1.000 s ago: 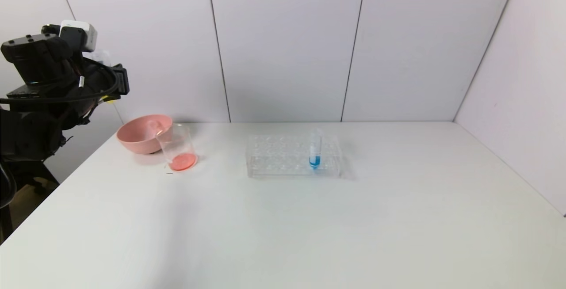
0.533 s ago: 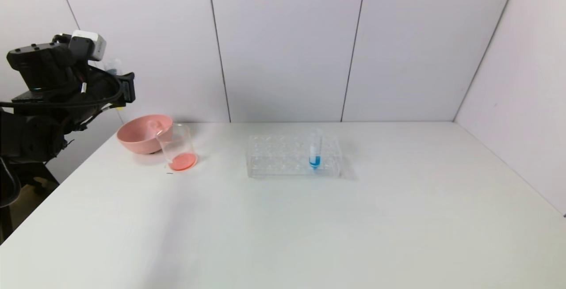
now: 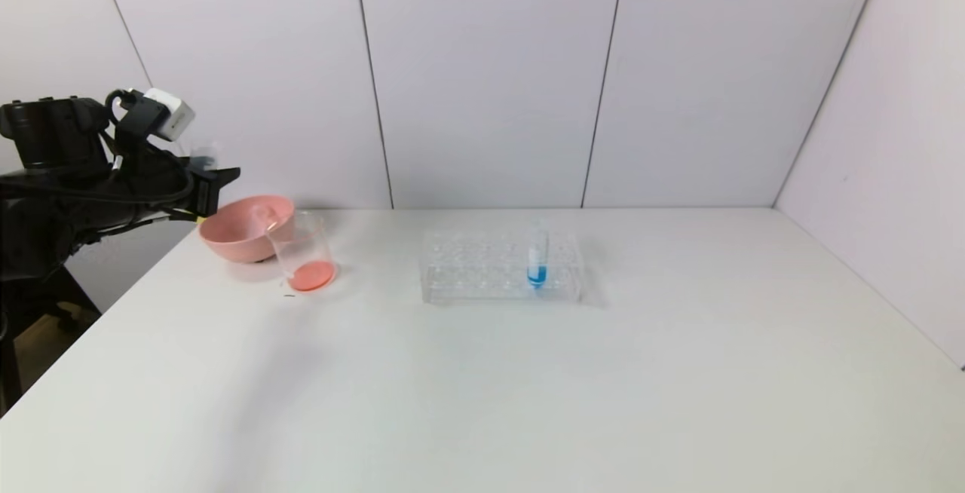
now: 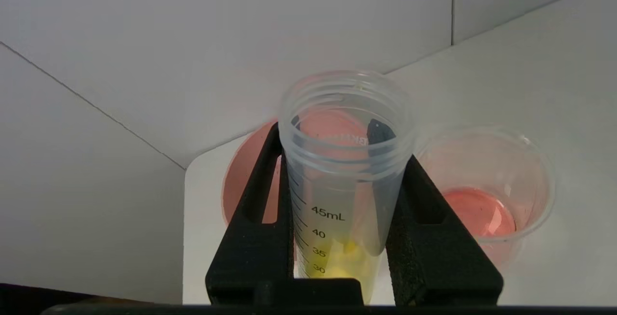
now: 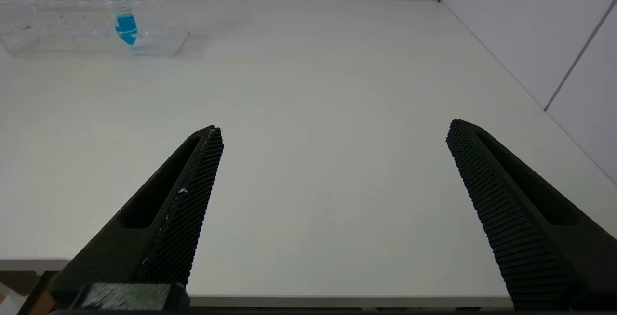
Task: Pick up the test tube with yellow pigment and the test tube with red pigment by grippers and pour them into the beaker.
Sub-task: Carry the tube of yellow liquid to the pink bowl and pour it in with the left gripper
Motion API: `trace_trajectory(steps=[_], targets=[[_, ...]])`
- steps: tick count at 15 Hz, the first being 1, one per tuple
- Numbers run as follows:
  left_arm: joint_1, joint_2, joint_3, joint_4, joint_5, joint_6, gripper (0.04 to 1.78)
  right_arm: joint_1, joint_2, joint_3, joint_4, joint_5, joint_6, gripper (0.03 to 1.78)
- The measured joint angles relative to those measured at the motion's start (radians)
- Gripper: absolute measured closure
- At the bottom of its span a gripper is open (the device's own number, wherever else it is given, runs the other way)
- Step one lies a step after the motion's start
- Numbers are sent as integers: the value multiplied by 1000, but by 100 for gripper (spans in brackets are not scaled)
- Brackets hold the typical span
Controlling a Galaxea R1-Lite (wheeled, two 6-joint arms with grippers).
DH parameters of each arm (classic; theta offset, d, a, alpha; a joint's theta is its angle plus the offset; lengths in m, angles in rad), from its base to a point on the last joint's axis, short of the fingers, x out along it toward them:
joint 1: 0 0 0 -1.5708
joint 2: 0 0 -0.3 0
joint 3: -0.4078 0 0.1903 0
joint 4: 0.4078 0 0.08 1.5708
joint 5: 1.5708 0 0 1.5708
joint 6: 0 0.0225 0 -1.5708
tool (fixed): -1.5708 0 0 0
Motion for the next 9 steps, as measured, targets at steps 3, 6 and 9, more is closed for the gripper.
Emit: trace_trajectory(steps=[3, 6, 9], targets=[[17, 5, -34, 29, -55, 51, 128, 0, 0, 0, 0, 0, 0, 11], [16, 14, -61, 38, -106, 78, 128, 0, 0, 0, 0, 0, 0, 11], [16, 21, -89, 92, -164, 95, 128, 0, 0, 0, 0, 0, 0, 11]])
